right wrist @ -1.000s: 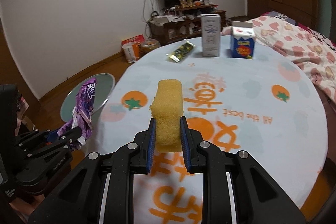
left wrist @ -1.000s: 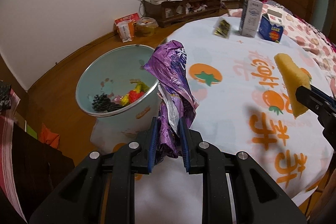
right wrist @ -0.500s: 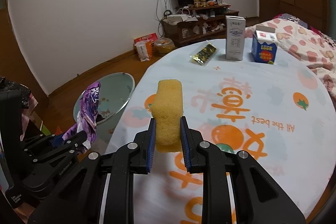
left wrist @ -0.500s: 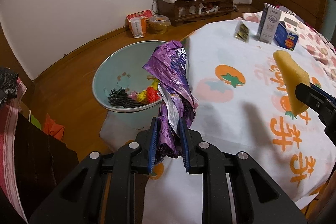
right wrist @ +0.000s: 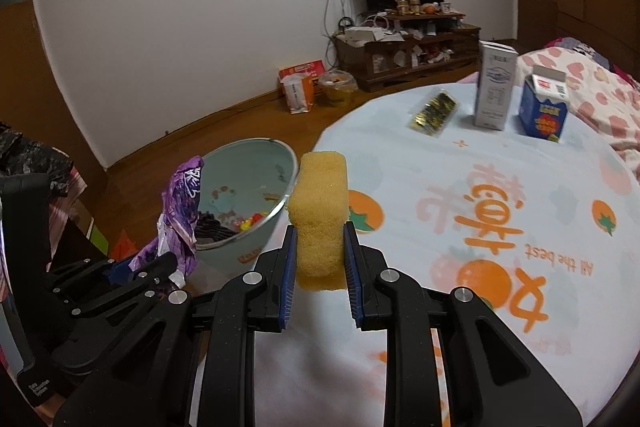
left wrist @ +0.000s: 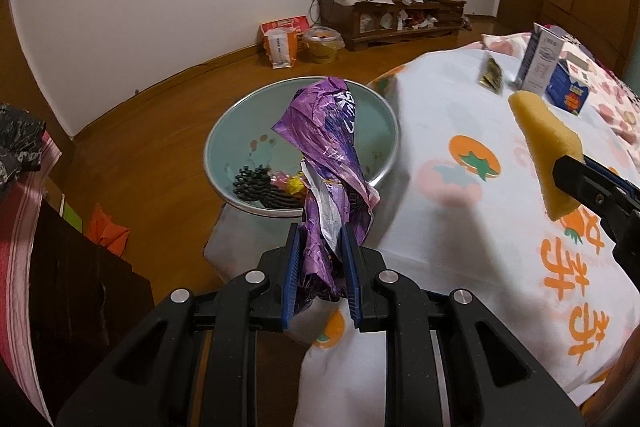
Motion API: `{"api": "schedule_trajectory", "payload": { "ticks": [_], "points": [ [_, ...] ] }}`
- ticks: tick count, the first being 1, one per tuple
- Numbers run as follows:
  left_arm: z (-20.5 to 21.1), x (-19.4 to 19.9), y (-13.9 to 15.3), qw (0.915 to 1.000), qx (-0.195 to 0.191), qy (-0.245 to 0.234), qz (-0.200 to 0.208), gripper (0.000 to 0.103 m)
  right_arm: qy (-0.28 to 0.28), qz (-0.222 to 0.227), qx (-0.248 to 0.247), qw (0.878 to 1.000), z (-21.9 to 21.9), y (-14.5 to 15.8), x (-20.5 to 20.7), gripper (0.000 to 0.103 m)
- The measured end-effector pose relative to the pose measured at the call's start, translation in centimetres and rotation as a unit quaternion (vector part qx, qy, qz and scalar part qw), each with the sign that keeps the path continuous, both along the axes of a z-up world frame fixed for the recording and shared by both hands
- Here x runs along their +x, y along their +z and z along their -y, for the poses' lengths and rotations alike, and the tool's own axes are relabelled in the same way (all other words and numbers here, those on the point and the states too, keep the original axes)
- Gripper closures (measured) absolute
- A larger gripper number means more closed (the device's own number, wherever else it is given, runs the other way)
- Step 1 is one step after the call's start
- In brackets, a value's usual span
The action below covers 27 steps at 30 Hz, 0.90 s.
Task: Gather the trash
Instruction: 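Carry the purple wrapper and yellow sponge cake over the blue bin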
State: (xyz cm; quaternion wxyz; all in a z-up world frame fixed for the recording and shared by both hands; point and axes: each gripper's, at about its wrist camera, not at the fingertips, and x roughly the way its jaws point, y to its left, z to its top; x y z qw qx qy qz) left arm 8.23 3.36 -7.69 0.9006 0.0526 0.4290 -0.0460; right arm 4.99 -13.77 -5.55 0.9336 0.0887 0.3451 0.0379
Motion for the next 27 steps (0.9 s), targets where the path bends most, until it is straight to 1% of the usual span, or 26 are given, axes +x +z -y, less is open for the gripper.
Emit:
{"api": "schedule_trajectory", "payload": {
  "ticks": [21,27],
  "points": [
    [-4.5,2.8,-0.1,0.9984,-0.008,0.055,0.000,0.083,0.057,0.000,-0.003,0.998,-5.5,0.5,3.8,0.080],
    [-5.1,3.8,0.0,0.9977,-0.010,0.067,0.002,0.083,0.067,-0.001,-0.001,0.998,-6.5,0.6,5.0,0.080]
  ]
}}
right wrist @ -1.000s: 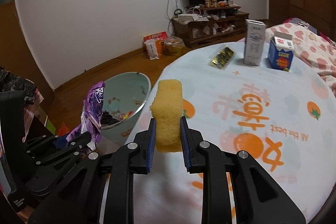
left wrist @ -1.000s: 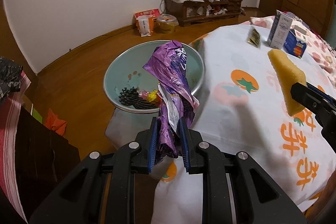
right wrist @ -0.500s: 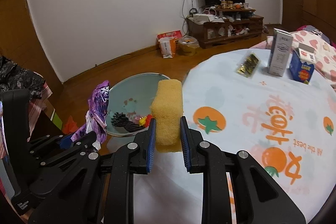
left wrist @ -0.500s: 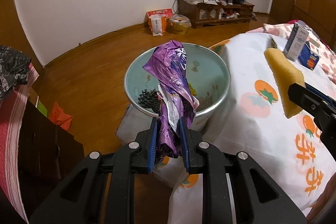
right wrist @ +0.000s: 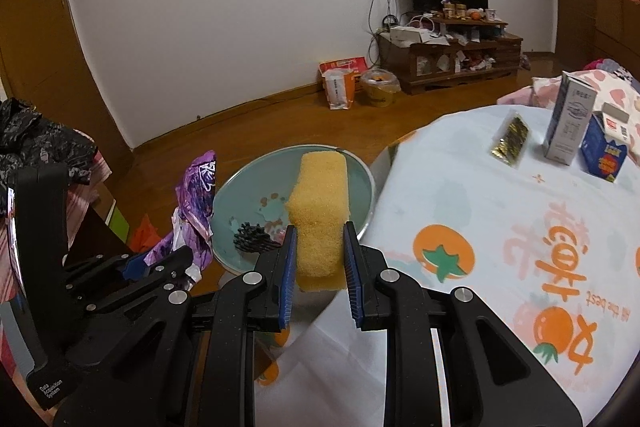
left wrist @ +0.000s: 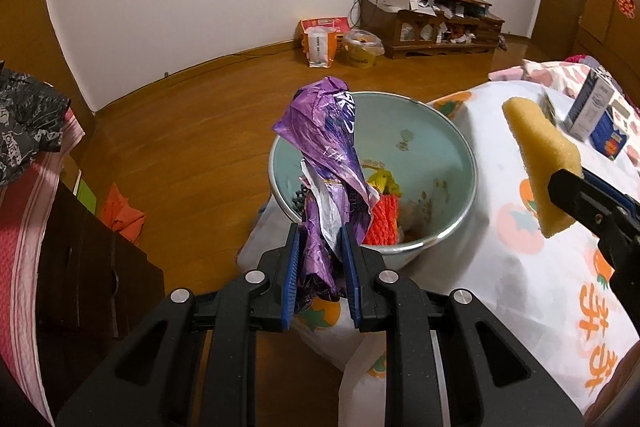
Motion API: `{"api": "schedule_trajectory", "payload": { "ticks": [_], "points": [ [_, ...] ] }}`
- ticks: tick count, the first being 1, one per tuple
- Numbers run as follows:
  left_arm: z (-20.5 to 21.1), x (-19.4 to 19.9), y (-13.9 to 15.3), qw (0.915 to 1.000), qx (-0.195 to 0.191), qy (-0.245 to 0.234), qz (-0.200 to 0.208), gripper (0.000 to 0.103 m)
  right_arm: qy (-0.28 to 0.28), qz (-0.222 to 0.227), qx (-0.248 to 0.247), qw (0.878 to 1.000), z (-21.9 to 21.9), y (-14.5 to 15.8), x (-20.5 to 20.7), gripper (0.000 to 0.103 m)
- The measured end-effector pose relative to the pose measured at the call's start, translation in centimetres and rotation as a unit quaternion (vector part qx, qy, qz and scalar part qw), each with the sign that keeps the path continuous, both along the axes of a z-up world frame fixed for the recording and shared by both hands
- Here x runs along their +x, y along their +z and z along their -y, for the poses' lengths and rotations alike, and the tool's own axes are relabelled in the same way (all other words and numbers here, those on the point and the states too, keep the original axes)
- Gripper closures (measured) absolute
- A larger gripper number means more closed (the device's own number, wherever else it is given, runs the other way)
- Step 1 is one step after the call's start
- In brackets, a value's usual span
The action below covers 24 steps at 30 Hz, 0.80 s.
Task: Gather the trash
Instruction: 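Carry the purple wrapper and yellow sponge cake over the blue bin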
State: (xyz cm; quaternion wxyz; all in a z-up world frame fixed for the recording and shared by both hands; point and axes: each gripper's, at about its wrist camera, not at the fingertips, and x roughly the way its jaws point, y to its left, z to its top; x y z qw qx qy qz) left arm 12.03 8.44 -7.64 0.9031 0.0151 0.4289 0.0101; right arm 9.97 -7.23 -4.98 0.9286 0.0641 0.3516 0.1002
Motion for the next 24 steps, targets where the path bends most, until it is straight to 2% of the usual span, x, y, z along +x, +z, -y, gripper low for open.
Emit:
{"api": "schedule_trajectory", "payload": {
  "ticks": [24],
  "points": [
    [-0.4,5.0,-1.1,0.9998,-0.005,0.014,-0.016,0.083,0.006,0.005,-0.001,1.000,-2.1,-0.4,5.3,0.080]
  ]
}}
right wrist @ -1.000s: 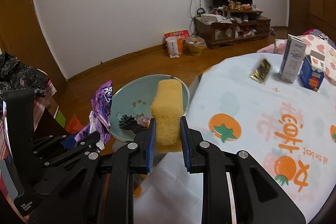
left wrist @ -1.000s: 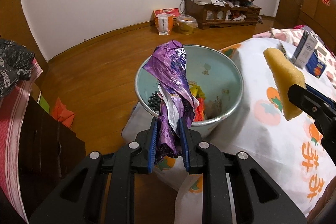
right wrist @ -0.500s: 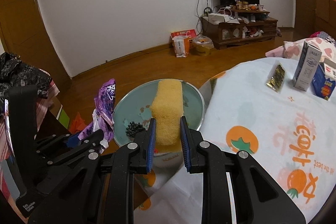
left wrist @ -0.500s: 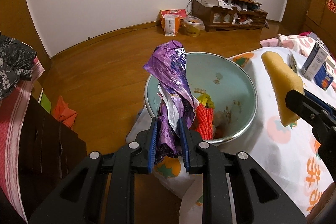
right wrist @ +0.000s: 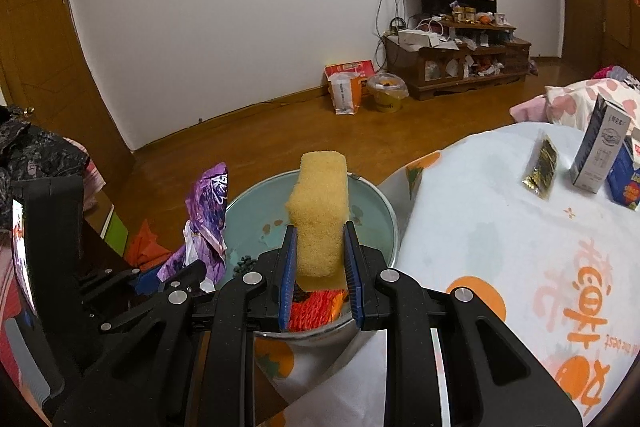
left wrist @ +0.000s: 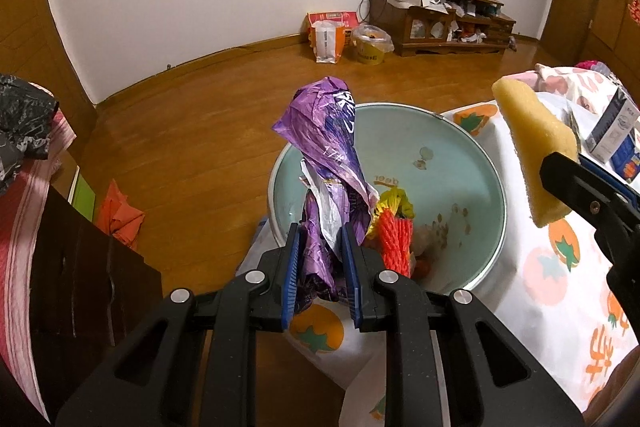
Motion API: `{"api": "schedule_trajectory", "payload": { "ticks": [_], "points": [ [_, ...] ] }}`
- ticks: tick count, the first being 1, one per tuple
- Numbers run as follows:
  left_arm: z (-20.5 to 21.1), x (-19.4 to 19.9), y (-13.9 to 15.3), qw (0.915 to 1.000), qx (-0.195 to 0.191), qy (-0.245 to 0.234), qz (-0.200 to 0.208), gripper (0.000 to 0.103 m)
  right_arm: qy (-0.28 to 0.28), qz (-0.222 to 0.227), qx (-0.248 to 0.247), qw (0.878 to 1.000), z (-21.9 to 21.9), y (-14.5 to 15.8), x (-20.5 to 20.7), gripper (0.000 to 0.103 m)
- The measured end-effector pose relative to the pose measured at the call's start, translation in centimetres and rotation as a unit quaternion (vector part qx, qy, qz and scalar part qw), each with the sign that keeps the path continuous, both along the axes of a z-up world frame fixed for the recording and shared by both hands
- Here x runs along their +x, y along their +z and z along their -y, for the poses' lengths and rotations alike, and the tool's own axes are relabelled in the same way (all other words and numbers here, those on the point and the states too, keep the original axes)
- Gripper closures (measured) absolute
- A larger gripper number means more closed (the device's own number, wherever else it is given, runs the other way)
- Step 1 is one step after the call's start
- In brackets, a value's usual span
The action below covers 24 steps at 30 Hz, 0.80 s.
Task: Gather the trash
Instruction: 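Carry the purple wrapper and yellow sponge cake over the blue bin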
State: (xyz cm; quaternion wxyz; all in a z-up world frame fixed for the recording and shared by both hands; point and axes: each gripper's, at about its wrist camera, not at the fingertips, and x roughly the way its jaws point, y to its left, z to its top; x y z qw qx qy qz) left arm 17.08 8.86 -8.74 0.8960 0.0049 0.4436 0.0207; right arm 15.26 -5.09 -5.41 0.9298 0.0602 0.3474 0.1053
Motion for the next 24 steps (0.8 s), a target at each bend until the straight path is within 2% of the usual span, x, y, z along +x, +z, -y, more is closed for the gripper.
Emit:
{"api": "schedule_trajectory", "payload": {
  "ticks": [13,24],
  "points": [
    [0.1,2.7,-1.5,0.9998,0.004,-0.002,-0.019,0.083,-0.016,-0.026,-0.018,0.999,0.3,-2.6,3.8,0.080],
    [0.6,4.6,-3.3,0.9991,0.006,-0.006,-0.042,0.083,-0.008,-0.053,-0.028,0.998,-0.5,-4.6,6.3,0.080]
  ]
}}
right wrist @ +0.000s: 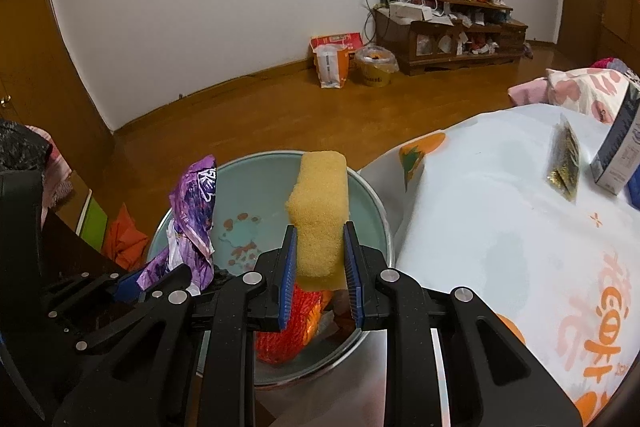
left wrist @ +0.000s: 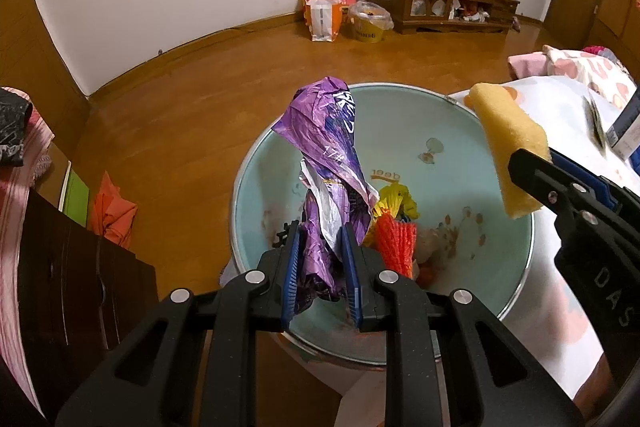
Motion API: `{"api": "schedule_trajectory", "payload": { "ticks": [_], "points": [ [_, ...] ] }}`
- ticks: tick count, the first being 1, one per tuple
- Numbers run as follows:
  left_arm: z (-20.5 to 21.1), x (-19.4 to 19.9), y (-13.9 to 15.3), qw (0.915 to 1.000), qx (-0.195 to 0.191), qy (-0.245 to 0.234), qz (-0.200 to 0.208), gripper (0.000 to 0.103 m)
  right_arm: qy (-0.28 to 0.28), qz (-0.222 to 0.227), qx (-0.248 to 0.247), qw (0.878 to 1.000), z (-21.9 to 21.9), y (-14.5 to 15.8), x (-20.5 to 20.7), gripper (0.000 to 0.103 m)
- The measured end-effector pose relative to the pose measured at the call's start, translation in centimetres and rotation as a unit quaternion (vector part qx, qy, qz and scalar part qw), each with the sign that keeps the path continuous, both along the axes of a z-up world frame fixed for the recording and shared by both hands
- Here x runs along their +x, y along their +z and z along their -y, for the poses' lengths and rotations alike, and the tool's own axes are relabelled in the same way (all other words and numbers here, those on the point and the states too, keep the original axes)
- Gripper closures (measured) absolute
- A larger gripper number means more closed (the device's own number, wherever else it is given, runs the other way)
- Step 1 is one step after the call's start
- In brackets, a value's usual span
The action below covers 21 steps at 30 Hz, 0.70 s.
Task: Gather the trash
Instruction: 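Carry the purple wrapper and yellow sponge cake over the blue bin, then open both tools to drop the purple wrapper and sponge cake into the bin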
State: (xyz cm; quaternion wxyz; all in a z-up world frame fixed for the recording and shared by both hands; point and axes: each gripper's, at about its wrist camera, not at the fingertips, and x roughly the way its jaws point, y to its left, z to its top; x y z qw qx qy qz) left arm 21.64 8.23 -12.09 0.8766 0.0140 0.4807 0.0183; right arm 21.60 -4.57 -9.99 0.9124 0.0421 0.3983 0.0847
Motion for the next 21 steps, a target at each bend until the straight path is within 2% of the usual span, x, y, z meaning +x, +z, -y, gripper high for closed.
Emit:
{"api": "schedule_trajectory", "payload": {
  "ticks": [21],
  "points": [
    [0.2,2.4,-2.3,0.9994,0.005,0.005,-0.034,0.083,0.012,-0.054,-0.003,0.998,-0.8,-3.3,2.2,0.079]
  ]
}}
